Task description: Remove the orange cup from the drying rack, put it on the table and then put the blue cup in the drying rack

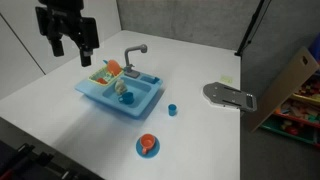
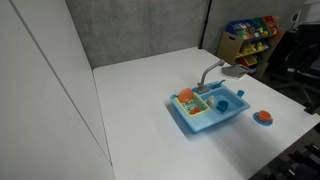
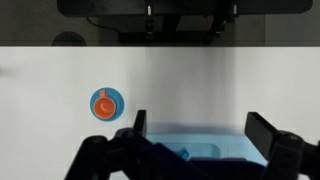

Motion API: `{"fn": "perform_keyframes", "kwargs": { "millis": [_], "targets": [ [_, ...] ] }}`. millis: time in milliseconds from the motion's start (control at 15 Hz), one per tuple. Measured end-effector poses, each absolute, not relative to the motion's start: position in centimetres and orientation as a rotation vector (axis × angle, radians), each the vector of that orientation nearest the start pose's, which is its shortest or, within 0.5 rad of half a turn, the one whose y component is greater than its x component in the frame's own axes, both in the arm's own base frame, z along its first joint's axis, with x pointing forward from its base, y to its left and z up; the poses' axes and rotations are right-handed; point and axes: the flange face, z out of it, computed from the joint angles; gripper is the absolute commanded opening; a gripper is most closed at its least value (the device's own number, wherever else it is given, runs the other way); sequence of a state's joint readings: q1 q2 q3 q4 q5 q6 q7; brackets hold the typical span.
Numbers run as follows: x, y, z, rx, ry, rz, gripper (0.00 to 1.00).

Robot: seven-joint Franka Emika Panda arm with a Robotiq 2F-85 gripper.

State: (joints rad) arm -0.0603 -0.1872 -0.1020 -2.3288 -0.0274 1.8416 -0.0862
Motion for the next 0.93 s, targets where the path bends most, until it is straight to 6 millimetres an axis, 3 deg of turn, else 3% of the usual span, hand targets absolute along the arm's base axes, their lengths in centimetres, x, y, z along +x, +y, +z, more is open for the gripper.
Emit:
{"fn": "perform_keyframes", "kwargs": {
  "millis": [600, 933],
  "targets": [
    [43.8, -7.3, 39.1, -3.076, 0.101, 0.469, 1.00],
    [46.3, -6.0, 38.8, -3.092, 0.100, 0.476, 1.00]
  ]
}}
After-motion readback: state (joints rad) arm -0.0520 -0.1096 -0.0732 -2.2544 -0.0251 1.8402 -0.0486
